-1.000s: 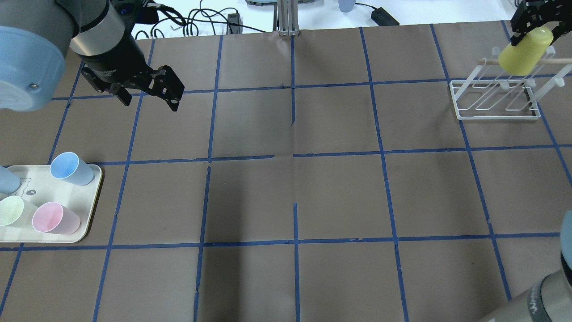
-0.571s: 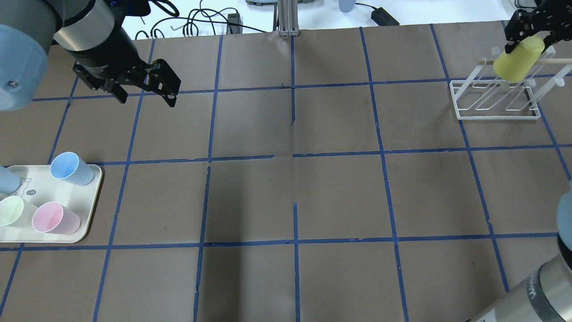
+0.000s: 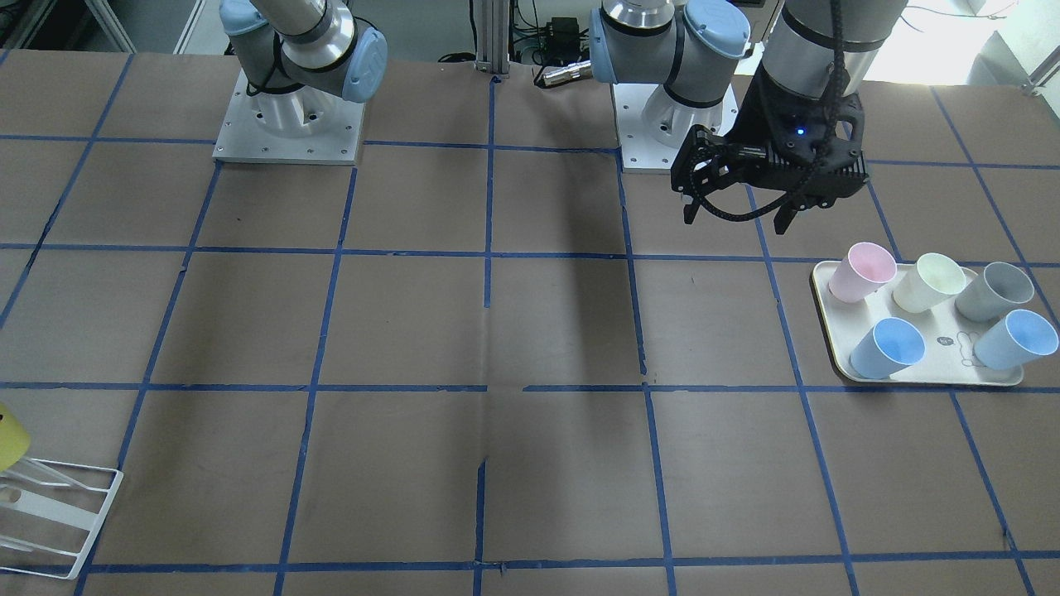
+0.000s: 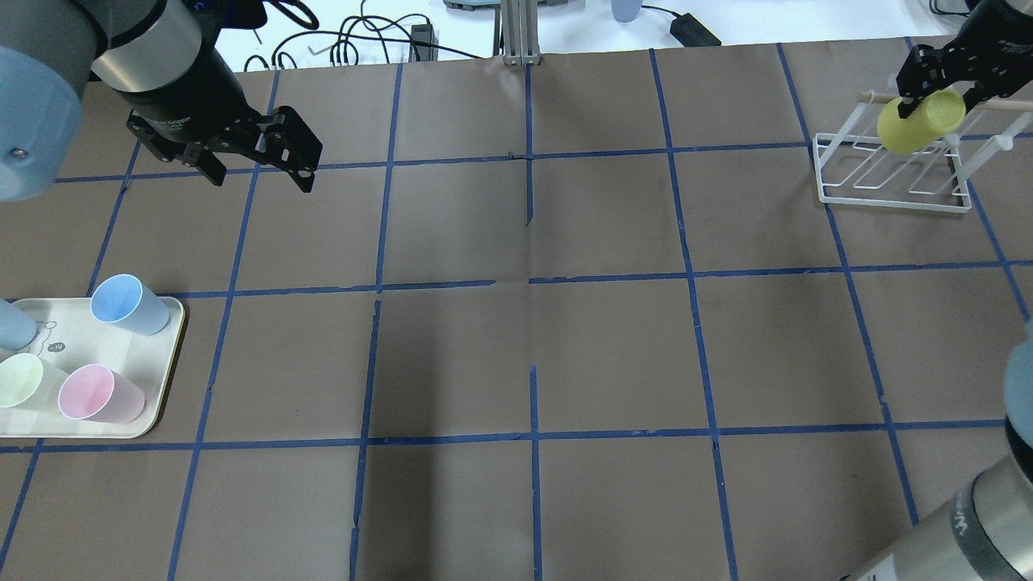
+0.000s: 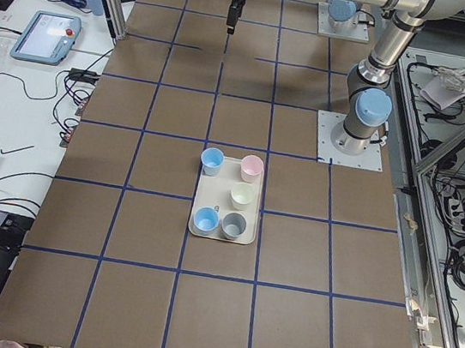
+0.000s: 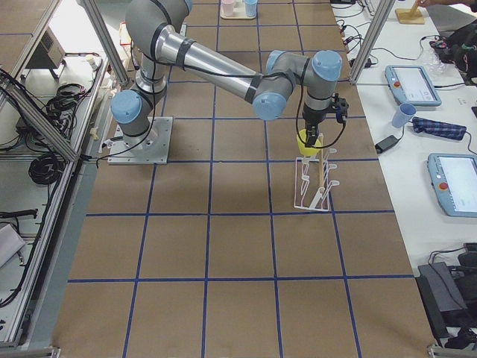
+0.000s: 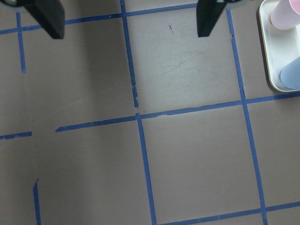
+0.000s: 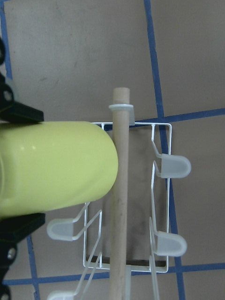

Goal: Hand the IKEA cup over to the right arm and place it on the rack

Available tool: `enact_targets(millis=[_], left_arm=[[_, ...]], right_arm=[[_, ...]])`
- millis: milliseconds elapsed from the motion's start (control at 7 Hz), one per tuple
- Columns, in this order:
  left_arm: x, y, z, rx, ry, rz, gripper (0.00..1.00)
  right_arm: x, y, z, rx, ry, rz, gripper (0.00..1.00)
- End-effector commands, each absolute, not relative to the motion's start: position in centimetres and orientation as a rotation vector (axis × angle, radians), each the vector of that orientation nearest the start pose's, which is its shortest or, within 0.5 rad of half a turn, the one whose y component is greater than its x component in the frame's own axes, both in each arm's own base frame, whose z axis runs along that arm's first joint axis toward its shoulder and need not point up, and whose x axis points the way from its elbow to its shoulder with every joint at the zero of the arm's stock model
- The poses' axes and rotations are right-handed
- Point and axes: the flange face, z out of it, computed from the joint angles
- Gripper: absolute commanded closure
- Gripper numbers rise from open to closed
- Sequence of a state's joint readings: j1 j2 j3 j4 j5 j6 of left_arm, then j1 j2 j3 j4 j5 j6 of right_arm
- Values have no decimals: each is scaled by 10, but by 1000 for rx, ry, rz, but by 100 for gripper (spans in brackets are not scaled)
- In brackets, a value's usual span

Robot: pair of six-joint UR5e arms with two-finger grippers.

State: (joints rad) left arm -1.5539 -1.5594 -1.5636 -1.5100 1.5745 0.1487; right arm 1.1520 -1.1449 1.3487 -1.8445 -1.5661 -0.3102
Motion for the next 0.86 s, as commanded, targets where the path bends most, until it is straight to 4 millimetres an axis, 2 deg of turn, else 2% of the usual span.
enact_targets(millis=[0, 429, 714], left_arm=[[-124, -498, 506, 206, 3122, -131, 0], [-123, -499, 507, 204, 3123, -136, 0], [-123, -499, 507, 204, 3124, -139, 0]], right_arm=[[-147, -662, 380, 169, 3157, -114, 84], [-141, -658, 387, 160, 3157, -109, 84], [-140, -655, 382, 159, 3144, -43, 83]])
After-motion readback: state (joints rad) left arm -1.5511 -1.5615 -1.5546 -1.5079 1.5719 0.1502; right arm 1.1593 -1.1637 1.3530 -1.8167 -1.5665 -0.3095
